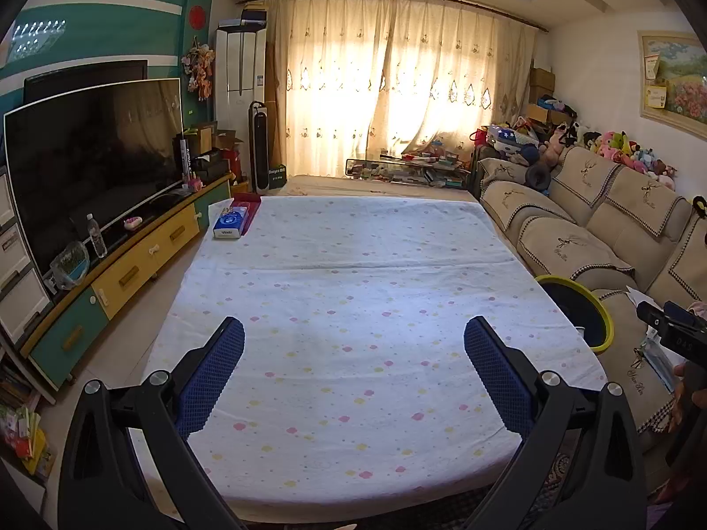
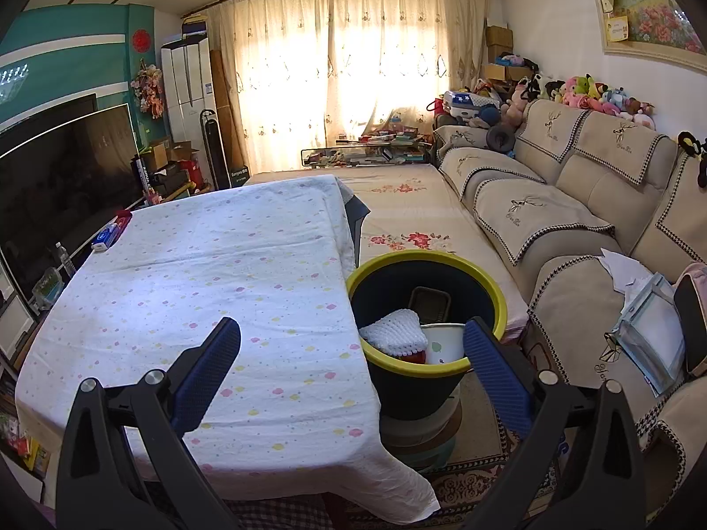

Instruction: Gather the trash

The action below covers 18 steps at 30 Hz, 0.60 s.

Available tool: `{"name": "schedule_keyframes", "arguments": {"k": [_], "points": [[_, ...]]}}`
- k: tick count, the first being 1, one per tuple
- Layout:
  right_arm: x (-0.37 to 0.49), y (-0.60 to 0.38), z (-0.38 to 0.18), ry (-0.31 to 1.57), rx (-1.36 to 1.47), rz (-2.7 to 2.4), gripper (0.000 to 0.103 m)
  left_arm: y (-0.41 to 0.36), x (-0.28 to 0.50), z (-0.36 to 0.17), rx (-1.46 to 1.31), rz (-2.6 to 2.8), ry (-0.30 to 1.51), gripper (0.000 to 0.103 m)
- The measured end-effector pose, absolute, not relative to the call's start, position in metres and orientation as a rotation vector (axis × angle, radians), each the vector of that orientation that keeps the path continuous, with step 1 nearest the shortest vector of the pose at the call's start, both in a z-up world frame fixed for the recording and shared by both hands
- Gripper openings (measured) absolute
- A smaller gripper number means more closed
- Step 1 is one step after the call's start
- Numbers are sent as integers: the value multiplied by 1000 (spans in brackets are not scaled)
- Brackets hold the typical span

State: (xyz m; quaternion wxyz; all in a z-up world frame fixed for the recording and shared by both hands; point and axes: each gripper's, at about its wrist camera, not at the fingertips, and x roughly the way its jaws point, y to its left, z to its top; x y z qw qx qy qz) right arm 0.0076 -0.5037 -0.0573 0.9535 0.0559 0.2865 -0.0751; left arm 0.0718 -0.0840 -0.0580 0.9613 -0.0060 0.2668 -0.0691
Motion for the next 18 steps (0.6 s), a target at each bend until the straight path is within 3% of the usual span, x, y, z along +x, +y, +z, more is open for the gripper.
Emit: {"name": "schedule_keyframes", "arguments": {"k": [18], "points": [[11, -500, -63, 586, 129, -150, 96, -85, 76, -61, -8, -152, 545, 98]]}}
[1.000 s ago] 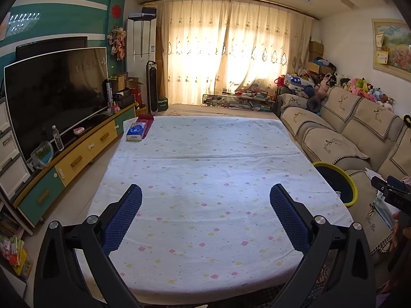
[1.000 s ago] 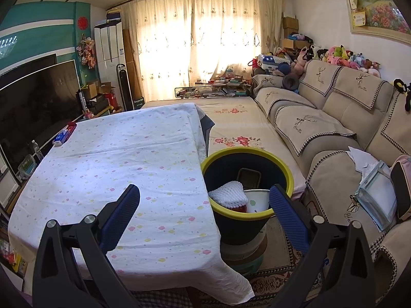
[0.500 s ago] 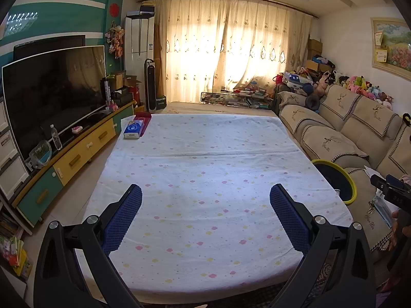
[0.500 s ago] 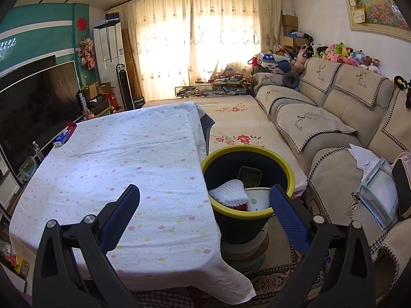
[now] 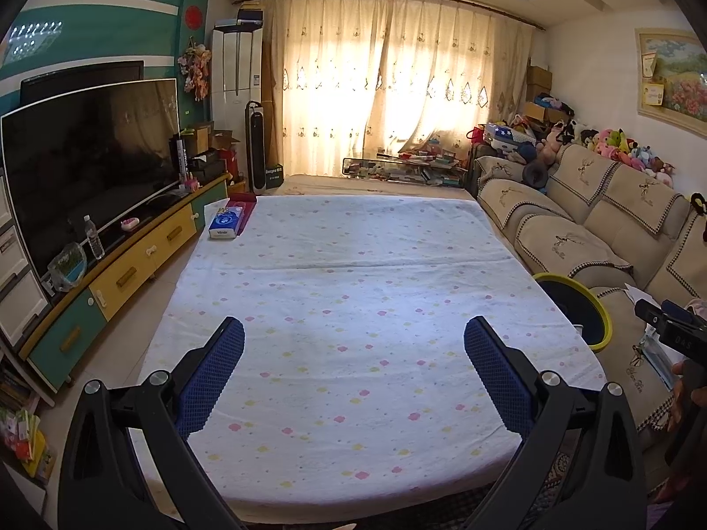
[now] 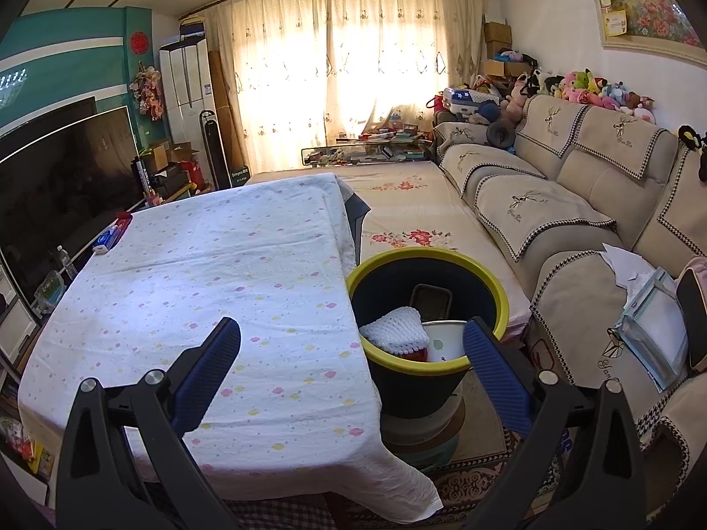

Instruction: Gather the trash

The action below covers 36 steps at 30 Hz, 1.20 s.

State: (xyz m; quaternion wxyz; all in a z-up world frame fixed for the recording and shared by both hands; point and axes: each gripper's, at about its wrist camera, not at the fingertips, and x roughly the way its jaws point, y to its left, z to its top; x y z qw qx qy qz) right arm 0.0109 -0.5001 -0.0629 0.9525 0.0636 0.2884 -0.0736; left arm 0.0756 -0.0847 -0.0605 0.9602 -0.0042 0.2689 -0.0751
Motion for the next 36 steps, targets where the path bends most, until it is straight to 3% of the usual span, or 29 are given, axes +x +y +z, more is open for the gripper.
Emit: {"name": "schedule_keyframes", "arguments": {"k": [36], "points": [[12, -496, -65, 590, 144, -151, 96, -84, 82, -63, -44, -197, 537, 98]]}}
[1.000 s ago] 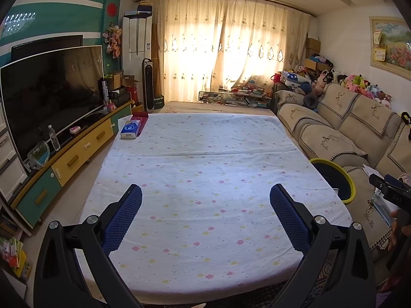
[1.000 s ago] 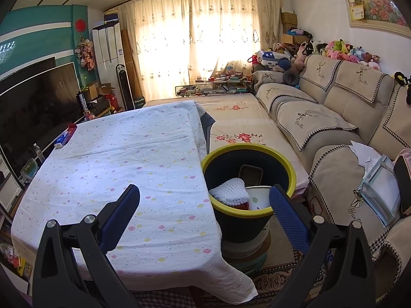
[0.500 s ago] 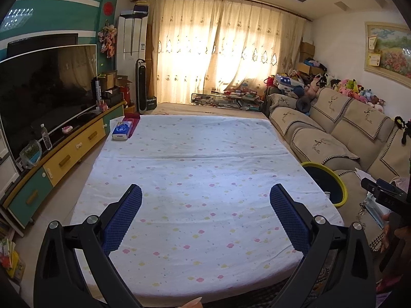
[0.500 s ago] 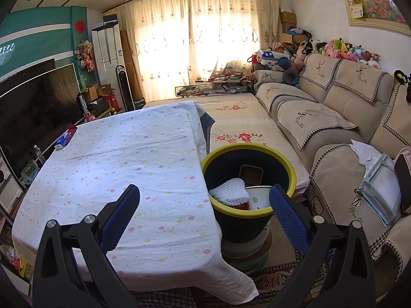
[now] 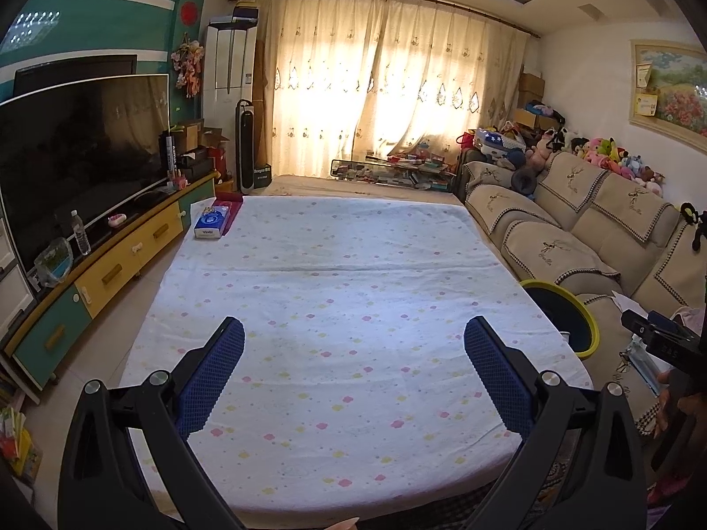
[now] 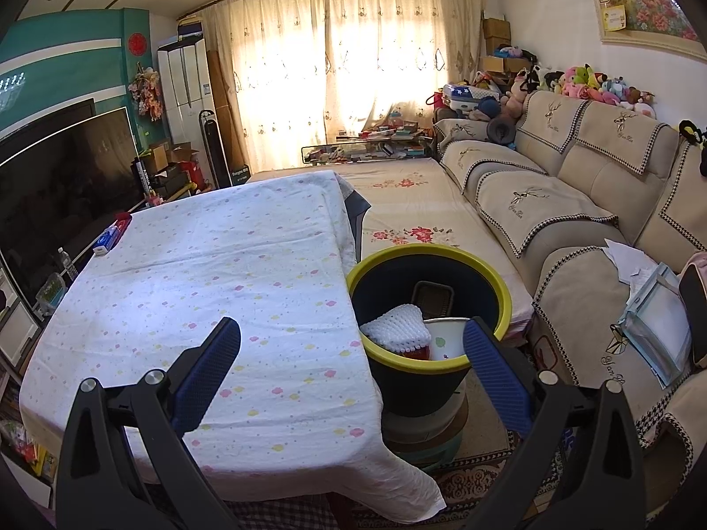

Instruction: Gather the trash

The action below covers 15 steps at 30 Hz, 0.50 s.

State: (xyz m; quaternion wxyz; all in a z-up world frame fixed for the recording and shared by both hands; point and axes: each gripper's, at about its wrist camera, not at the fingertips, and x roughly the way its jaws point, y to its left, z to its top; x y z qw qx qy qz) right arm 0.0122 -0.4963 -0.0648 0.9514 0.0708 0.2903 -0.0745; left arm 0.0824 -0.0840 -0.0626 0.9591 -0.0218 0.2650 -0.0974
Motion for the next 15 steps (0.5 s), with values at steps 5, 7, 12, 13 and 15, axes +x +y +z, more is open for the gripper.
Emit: {"name": "schedule_keyframes", "arguments": {"k": [5, 7, 12, 13, 15], "points": [[12, -498, -64, 591, 144, -150, 96, -83, 83, -65, -56, -209, 532, 98], [12, -498, -65, 590, 144, -149, 96, -83, 82, -65, -55, -217, 524, 98], [12, -496, -67, 593, 145, -147, 96, -86, 80, -62, -29, -212, 487, 98], [12, -497, -68, 595, 146, -148, 96, -85, 81, -63, -28, -209, 488, 98], [12, -494, -70, 599, 147, -149, 96, -84, 83, -62, -37, -210, 489, 98]]}}
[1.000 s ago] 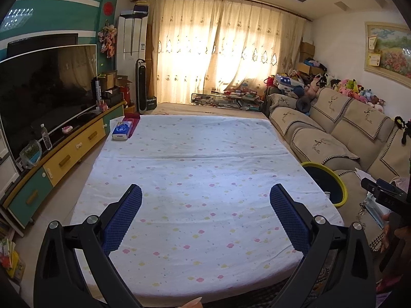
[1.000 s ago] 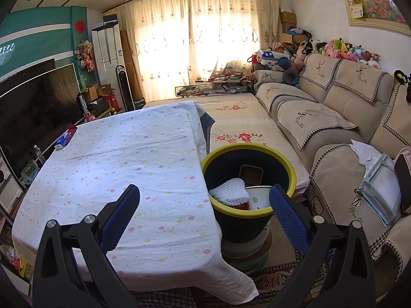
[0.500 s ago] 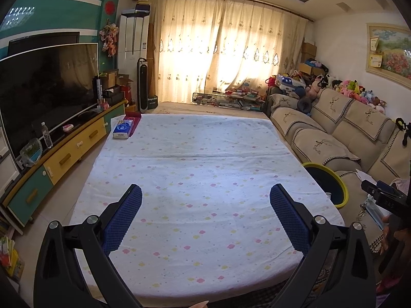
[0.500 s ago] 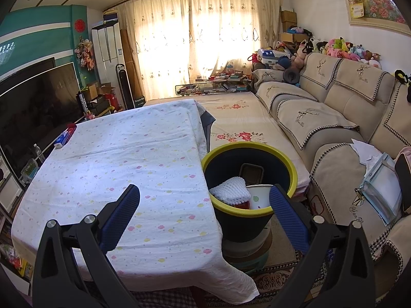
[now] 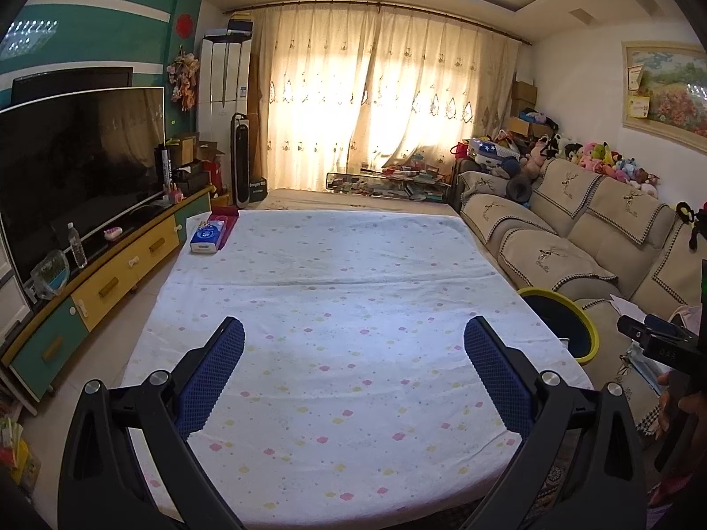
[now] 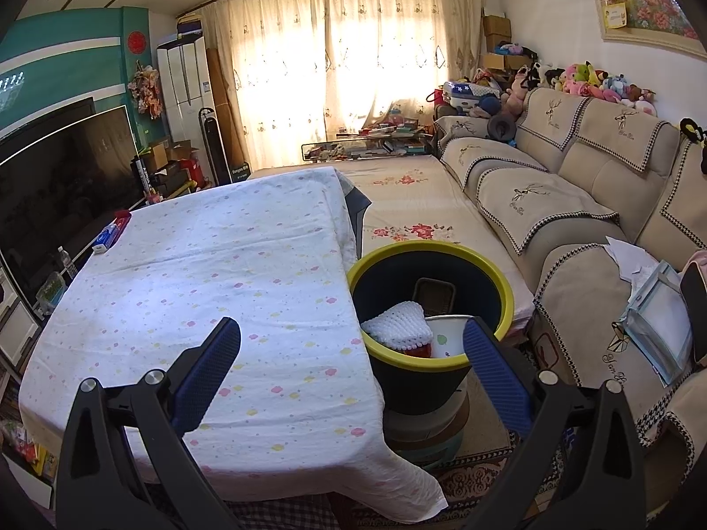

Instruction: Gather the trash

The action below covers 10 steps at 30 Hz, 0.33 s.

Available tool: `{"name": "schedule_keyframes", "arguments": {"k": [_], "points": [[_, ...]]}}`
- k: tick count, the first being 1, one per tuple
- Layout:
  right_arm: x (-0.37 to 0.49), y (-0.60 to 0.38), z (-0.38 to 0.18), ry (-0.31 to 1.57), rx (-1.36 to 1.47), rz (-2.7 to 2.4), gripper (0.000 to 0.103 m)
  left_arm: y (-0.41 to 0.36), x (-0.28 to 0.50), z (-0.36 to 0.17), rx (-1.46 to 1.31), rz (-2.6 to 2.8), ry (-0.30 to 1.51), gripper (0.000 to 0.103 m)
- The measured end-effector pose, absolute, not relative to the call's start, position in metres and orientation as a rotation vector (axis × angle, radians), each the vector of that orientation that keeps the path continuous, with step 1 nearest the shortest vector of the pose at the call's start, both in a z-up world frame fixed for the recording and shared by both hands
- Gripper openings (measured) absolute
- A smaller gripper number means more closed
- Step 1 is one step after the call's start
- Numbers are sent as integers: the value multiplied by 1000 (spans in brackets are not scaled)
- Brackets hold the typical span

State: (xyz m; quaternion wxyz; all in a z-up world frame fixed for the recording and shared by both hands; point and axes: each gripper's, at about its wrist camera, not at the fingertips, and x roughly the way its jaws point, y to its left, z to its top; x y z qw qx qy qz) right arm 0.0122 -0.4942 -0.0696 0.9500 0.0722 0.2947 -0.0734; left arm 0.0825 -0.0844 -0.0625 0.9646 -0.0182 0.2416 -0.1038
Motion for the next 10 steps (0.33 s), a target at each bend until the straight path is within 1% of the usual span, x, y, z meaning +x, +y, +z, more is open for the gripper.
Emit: {"name": "schedule_keyframes", "arguments": {"k": [6, 10], "points": [[18, -489, -73, 615, 140, -143, 96, -78, 103, -74, -65, -200, 570, 98], [37, -484, -69, 631, 125, -93, 96, -74, 137, -82, -54, -191, 625, 98]]}}
